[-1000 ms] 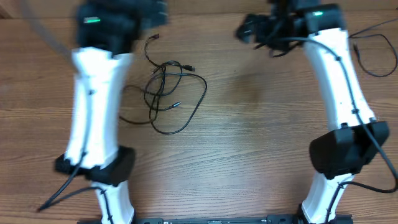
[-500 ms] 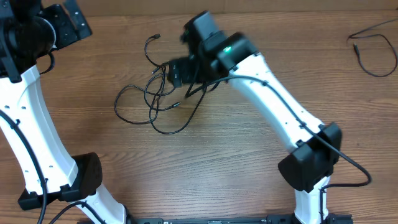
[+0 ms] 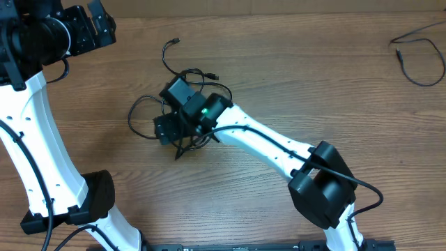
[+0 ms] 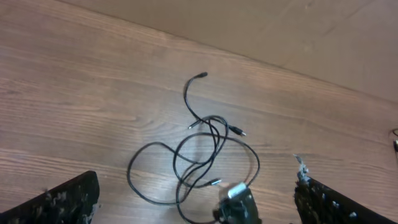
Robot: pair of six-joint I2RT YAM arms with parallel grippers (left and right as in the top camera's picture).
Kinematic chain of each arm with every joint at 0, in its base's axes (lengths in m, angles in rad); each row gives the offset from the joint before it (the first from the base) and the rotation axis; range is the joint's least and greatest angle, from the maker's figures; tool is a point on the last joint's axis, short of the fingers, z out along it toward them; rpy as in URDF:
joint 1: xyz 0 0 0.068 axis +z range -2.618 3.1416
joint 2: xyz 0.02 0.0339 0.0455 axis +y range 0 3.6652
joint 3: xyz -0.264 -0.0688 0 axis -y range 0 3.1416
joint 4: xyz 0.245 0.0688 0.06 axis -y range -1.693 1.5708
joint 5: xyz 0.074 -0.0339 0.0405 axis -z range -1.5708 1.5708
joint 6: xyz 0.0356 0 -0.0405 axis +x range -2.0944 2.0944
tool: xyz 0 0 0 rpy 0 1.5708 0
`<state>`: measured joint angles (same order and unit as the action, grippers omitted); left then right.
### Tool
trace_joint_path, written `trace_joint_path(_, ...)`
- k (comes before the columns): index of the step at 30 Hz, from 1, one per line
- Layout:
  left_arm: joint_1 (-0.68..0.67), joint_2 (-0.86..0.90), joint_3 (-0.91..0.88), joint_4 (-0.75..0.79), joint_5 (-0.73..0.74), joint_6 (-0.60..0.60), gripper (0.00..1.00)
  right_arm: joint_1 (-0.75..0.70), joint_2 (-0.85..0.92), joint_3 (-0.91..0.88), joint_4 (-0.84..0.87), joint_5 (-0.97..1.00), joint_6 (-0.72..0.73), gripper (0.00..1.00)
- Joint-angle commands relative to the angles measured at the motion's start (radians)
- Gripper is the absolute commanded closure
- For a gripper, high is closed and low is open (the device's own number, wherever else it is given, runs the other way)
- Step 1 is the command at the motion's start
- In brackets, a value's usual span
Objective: Untangle cables
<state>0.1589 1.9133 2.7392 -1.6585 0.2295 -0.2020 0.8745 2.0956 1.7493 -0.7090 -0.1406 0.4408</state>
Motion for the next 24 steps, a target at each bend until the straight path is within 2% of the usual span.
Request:
trace_joint_path(1,0.005,0.005,0.005,-0.015,0.019,0.023,0.0,-0.011,-0.003,-0.053,0.105,0.137,0.001,0.16)
trace_joint_path(5,0.005,0.005,0.005,-0.023,0.019,0.023,0.0,-0.025,0.004,-0.137,0.266,0.177,0.0,0.18)
trace_joint_path(12,0.004,0.005,0.005,-0.031,0.019,0.023,0.0,-0.053,0.029,-0.238,0.396,0.176,0.0,0.23)
trace_joint_path(16,0.004,0.006,0.005,-0.031,0.019,0.023,0.0,-0.058,0.06,-0.245,0.426,0.177,0.0,0.39)
trace_joint_path(18,0.004,0.006,0.005,-0.031,0.019,0.023,0.0,-0.06,0.075,-0.245,0.443,0.177,0.0,0.39)
trace_joint_path(21,0.004,0.006,0.003,-0.031,0.019,0.023,0.0,-0.061,0.091,-0.245,0.472,0.175,0.001,0.28)
trace_joint_path(24,0.004,0.006,-0.006,-0.031,0.019,0.023,0.0,-0.061,0.107,-0.245,0.503,0.173,0.0,0.28)
